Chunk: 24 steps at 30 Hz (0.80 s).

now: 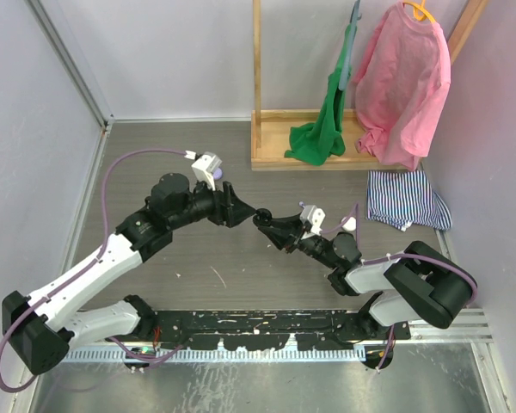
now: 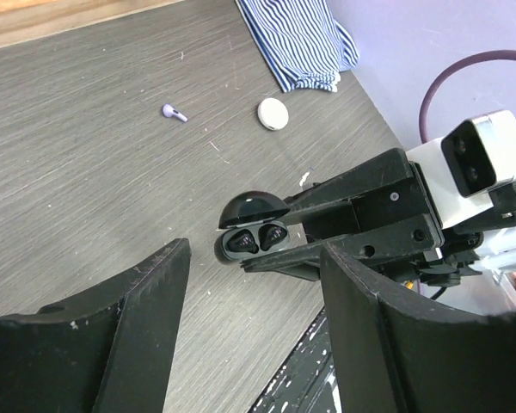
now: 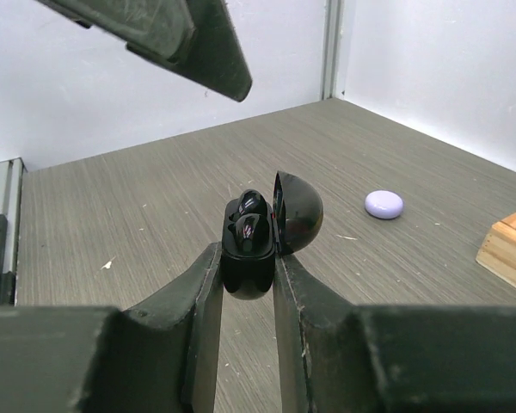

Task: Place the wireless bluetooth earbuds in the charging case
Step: Close the charging case.

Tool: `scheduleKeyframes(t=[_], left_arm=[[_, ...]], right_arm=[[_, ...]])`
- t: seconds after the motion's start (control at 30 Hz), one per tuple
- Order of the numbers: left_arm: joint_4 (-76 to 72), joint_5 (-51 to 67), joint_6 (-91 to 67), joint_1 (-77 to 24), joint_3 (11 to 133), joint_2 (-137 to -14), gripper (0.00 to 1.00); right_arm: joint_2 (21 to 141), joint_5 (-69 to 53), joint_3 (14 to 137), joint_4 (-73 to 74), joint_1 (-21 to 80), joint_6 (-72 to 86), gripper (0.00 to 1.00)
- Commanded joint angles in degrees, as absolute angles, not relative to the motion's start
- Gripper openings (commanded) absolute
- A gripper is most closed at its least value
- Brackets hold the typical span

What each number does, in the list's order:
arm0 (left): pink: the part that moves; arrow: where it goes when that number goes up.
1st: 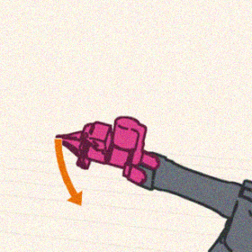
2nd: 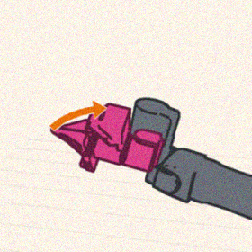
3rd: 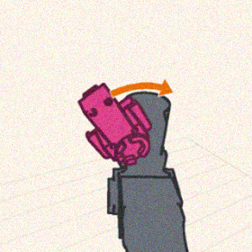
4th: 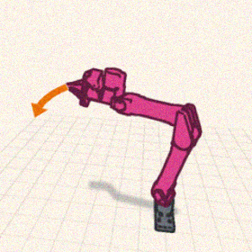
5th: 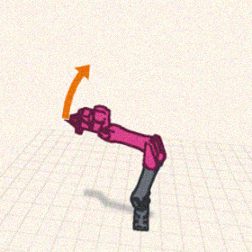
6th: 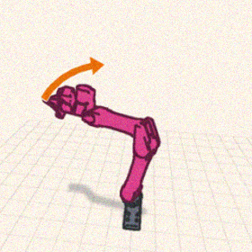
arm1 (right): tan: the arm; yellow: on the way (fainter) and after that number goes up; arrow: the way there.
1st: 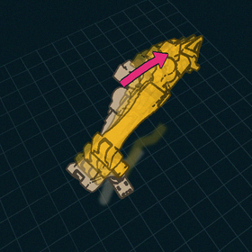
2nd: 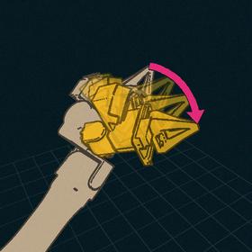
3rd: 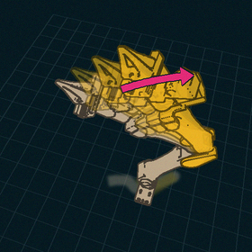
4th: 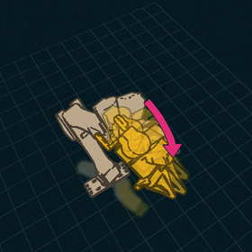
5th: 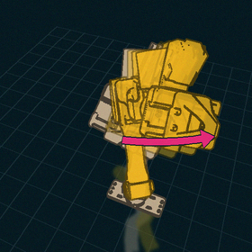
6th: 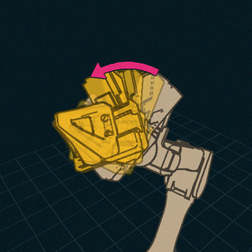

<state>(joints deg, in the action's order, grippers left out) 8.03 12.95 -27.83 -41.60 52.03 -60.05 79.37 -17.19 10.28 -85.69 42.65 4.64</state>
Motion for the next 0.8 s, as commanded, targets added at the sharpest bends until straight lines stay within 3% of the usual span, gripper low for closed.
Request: scheduleKeyframes(t=[0.0,0.27,0.77], left_arm=[[7.54,22.46,-29.92,-38.19,51.95,-59.4,0.64],[2.51,33.52,-34.63,-35.09,51.61,-63.39,0.64],[-5.44,41.87,-40.59,-35.07,50.75,-69.14,0.58]], right_arm=[[78.23,-20.73,11.54,-91.56,42.65,3.72,0.06],[77.38,-26.05,13.16,-91.58,42.69,5.42,0.06],[76.97,-28.37,14.17,-91.58,42.67,7.21,0.06]])
